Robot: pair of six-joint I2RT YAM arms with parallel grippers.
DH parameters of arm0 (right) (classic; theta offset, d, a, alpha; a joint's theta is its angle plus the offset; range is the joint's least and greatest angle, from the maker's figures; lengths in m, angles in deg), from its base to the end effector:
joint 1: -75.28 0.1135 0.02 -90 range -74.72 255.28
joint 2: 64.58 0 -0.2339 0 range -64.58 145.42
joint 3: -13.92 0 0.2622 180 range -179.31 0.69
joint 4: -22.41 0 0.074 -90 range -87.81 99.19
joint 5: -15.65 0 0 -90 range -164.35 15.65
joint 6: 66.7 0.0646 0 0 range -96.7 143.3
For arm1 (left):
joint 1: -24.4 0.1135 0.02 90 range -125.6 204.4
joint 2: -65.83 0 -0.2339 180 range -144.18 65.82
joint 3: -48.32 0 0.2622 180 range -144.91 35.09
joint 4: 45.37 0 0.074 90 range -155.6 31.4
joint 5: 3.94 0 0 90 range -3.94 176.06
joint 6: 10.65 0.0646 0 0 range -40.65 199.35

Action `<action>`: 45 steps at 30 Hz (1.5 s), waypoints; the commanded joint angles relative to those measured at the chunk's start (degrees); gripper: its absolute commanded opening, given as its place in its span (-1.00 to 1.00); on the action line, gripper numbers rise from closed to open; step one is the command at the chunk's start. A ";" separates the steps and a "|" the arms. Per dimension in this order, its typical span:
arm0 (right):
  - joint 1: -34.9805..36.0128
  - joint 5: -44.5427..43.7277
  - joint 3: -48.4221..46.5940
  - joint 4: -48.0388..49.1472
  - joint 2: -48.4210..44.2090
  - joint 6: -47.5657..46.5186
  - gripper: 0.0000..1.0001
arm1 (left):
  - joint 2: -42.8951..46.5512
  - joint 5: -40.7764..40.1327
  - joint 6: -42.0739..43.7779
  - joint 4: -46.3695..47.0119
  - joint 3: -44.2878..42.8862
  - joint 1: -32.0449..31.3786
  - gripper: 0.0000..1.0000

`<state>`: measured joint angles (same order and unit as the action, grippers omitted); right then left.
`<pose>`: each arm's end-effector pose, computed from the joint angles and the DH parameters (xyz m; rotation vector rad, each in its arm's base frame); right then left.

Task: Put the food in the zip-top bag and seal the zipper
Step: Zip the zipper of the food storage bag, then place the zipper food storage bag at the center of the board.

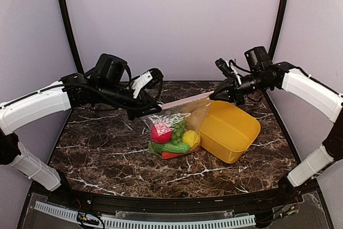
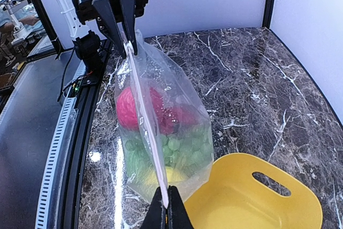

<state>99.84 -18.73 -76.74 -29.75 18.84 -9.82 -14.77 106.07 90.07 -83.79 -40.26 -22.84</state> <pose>0.2794 0.1863 0.3009 -1.4128 1.6145 1.0374 0.2266 -0.2776 0.3124 1.2288 1.7716 -0.7440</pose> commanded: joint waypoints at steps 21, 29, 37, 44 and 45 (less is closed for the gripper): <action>-3.38 -1.66 1.24 0.89 -3.00 -0.71 -1.00 | 14.26 -8.94 -1.16 -6.81 12.98 5.72 -0.98; -3.37 -1.56 0.74 1.08 -2.64 -0.38 -1.00 | 14.77 -10.03 -0.74 -6.78 12.81 6.07 -0.99; -3.31 0.22 -3.46 1.54 2.00 1.26 -1.00 | 12.45 -11.06 2.61 -2.53 10.19 7.52 -0.94; -3.29 0.29 -5.39 1.60 4.59 1.44 -1.00 | 9.48 -10.90 2.27 1.49 9.07 8.57 -0.51; -3.29 0.48 -6.08 1.37 5.29 1.82 -0.91 | 8.79 -11.05 1.88 2.87 8.88 8.57 -0.25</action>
<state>98.11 -18.03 -79.95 -29.01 22.71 -9.10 -4.81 97.77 92.41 -81.89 -30.53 -15.37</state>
